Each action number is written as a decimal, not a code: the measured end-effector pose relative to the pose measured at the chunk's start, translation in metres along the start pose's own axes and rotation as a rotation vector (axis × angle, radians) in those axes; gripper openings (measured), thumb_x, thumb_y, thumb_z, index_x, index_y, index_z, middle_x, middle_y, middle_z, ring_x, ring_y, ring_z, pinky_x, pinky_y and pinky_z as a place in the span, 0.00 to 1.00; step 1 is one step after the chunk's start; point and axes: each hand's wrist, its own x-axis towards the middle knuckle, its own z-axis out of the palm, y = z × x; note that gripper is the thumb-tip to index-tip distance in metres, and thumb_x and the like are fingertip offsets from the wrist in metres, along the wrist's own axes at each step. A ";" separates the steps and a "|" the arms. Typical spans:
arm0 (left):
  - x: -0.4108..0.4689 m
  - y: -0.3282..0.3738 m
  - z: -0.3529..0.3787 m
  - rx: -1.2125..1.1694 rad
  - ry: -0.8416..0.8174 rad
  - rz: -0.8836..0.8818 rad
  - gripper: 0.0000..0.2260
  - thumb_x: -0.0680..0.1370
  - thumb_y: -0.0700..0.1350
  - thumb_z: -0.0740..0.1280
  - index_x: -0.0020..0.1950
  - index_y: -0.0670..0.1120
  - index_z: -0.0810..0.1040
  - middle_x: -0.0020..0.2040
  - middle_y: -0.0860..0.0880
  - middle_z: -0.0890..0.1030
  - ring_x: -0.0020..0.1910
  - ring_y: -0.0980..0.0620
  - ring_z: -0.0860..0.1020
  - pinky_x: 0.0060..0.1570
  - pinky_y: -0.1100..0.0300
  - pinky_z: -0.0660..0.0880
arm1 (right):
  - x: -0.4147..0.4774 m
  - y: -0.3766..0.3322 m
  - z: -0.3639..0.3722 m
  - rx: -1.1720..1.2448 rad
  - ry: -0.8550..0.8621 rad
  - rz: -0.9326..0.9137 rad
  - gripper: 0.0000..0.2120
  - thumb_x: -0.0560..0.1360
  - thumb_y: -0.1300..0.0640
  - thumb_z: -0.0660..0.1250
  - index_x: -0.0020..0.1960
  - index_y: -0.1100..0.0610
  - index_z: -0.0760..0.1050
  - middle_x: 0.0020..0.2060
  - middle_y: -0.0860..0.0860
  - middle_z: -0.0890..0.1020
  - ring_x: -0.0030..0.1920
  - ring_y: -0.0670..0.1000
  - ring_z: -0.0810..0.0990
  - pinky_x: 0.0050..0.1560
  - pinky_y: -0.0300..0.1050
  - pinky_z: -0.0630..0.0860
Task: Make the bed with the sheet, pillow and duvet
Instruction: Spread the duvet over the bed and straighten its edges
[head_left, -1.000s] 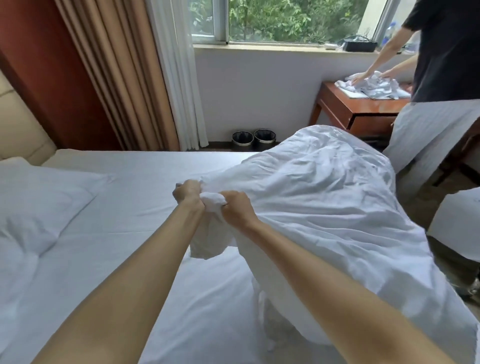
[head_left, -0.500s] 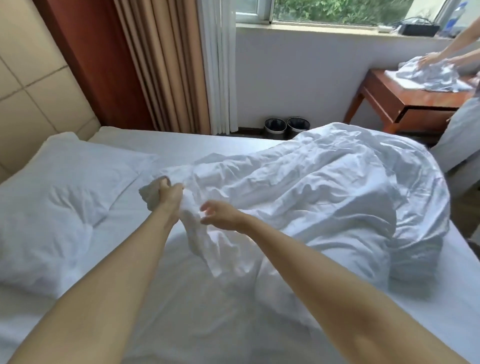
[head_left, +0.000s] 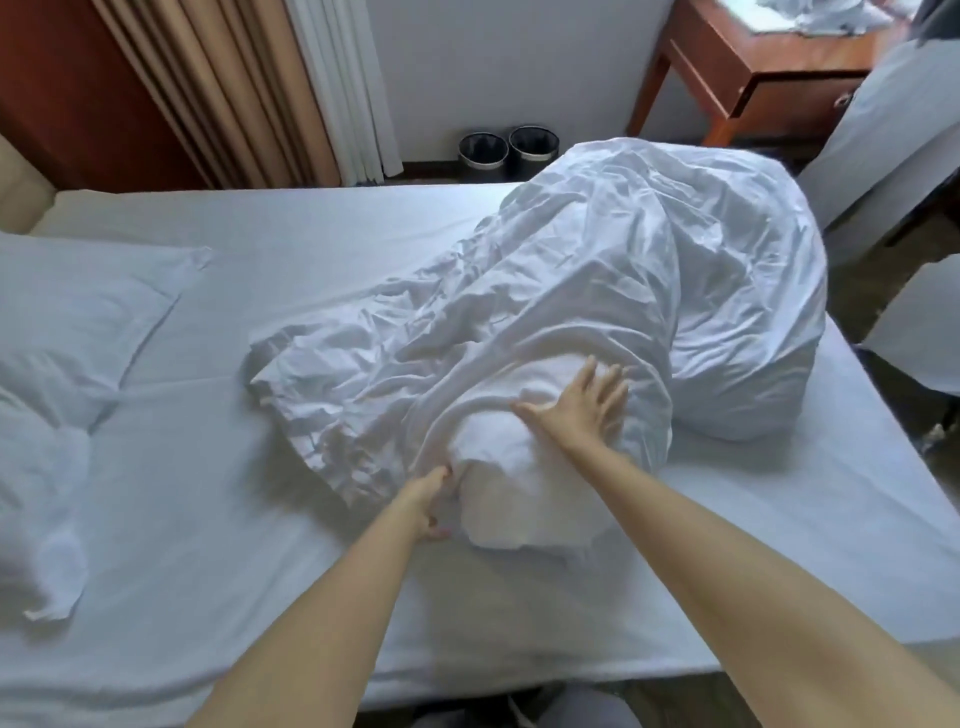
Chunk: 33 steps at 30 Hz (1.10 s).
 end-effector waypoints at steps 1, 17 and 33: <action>0.005 -0.005 0.007 -0.074 -0.023 -0.046 0.19 0.80 0.53 0.60 0.67 0.45 0.68 0.56 0.42 0.74 0.59 0.43 0.71 0.57 0.45 0.70 | 0.001 0.003 0.001 0.085 -0.029 0.084 0.60 0.66 0.38 0.72 0.76 0.57 0.32 0.74 0.61 0.32 0.74 0.63 0.32 0.72 0.62 0.39; 0.082 0.079 -0.029 -0.489 0.212 0.213 0.10 0.76 0.38 0.57 0.52 0.41 0.76 0.45 0.43 0.80 0.38 0.44 0.78 0.22 0.58 0.77 | 0.036 -0.011 0.026 0.062 -0.252 0.062 0.17 0.80 0.56 0.57 0.62 0.66 0.73 0.62 0.62 0.76 0.63 0.62 0.72 0.60 0.48 0.68; -0.057 0.390 -0.184 -0.112 0.063 1.086 0.10 0.76 0.35 0.55 0.36 0.45 0.68 0.32 0.49 0.67 0.30 0.54 0.66 0.24 0.67 0.64 | 0.042 -0.294 0.051 0.527 -0.094 -0.076 0.13 0.77 0.56 0.61 0.49 0.66 0.77 0.49 0.59 0.79 0.43 0.57 0.79 0.33 0.45 0.78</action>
